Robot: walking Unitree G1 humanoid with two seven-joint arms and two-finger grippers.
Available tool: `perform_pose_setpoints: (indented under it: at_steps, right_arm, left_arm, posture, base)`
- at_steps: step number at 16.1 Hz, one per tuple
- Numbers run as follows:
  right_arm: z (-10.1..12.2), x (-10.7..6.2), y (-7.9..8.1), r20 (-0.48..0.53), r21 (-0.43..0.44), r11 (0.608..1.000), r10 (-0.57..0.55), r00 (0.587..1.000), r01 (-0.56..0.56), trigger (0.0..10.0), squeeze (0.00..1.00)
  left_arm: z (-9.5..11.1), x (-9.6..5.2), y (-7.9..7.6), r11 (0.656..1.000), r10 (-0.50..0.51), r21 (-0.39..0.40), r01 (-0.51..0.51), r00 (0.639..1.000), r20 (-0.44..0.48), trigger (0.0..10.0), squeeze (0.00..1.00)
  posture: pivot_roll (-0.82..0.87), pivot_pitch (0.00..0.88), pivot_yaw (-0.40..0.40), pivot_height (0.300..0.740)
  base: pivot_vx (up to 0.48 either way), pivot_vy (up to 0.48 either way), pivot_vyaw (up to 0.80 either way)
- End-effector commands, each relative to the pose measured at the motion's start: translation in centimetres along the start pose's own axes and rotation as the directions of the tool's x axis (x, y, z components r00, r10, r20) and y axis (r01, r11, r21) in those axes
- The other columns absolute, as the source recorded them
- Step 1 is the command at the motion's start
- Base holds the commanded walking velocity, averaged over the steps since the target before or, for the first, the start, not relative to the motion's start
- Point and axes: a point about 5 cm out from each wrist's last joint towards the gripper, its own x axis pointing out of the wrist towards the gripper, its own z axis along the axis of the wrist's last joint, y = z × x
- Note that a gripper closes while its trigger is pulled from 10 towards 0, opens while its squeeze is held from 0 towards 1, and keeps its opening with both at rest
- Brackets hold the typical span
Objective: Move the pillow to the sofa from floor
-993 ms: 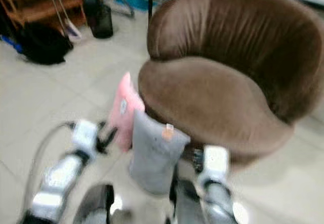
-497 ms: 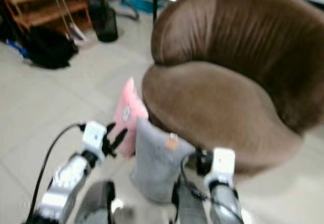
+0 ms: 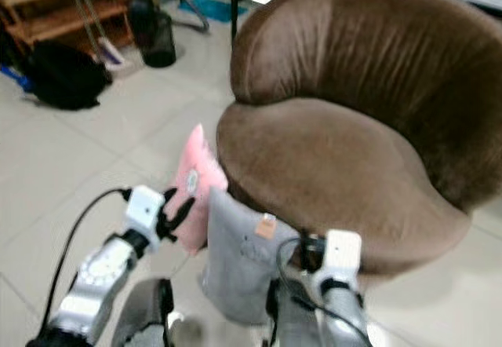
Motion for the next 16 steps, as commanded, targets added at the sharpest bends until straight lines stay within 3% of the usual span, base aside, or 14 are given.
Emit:
perform_pose_setpoints:
  at_steps: [1,8,9,10,11,12,14,16]
  right_arm:
    - [0.1,0.0,-0.4,-0.007,-0.003,1.0,-0.007,1.0,0.007,10.0,0.0]
    - [-0.1,0.3,0.2,-0.023,0.019,1.0,0.024,0.999,-0.024,10.0,0.0]
    - [-0.1,0.5,0.5,-0.024,0.042,0.999,0.027,0.999,-0.026,10.0,0.0]
    - [-0.1,1.1,1.1,-0.018,0.13,0.991,0.032,0.999,-0.029,10.0,0.0]
    - [0.0,1.5,1.4,-0.013,0.179,0.983,0.036,0.999,-0.033,10.0,0.76]
    - [0.1,1.8,1.6,-0.01,0.215,0.976,0.037,0.999,-0.034,10.0,1.0]
    - [0.4,3.2,2.4,-0.017,0.336,0.942,0.027,0.999,-0.02,10.0,1.0]
    - [0.8,4.5,2.9,-0.015,0.388,0.921,0.027,1.0,-0.019,10.0,1.0]
  left_arm:
    - [-0.3,-0.1,-0.2,1.0,-0.003,0.004,0.003,1.0,-0.013,10.0,0.0]
    - [-0.3,-0.6,-0.2,1.0,-0.002,0.017,0.002,1.0,-0.012,10.0,0.0]
    - [-0.3,-0.8,0.0,1.0,-0.008,0.027,0.008,1.0,-0.013,10.0,0.0]
    - [-0.1,-1.4,0.4,0.998,-0.034,0.053,0.035,0.999,-0.011,10.0,0.0]
    - [0.1,-1.6,0.7,0.996,-0.052,0.07,0.052,0.999,-0.007,10.0,0.0]
    - [0.2,-1.7,0.8,0.995,-0.062,0.082,0.062,0.998,-0.006,10.0,0.0]
    - [1.1,-2.1,1.6,0.989,-0.102,0.11,0.099,0.995,0.021,10.0,0.0]
    - [2.0,-2.4,2.2,0.983,-0.135,0.131,0.13,0.99,0.03,10.0,0.0]
  posture:
    - [0.03,0.055,-0.016,0.58]
    - [0.05,0.083,-0.013,0.525]
    - [0.06,0.097,-0.006,0.52]
    - [0.09,0.121,-0.001,0.52]
    - [0.1,0.135,-0.001,0.52]
    - [0.11,0.148,0.001,0.52]
    - [0.17,0.195,0.009,0.52]
    - [0.23,0.237,0.019,0.52]
  base:
    - [0.0,0.0,0.0]
    - [0.0,0.0,0.0]
    - [0.0,0.0,0.0]
    - [0.0,0.0,0.0]
    - [0.0,0.0,0.0]
    - [0.0,0.0,0.0]
    - [0.0,0.0,0.0]
    - [0.0,0.0,0.0]
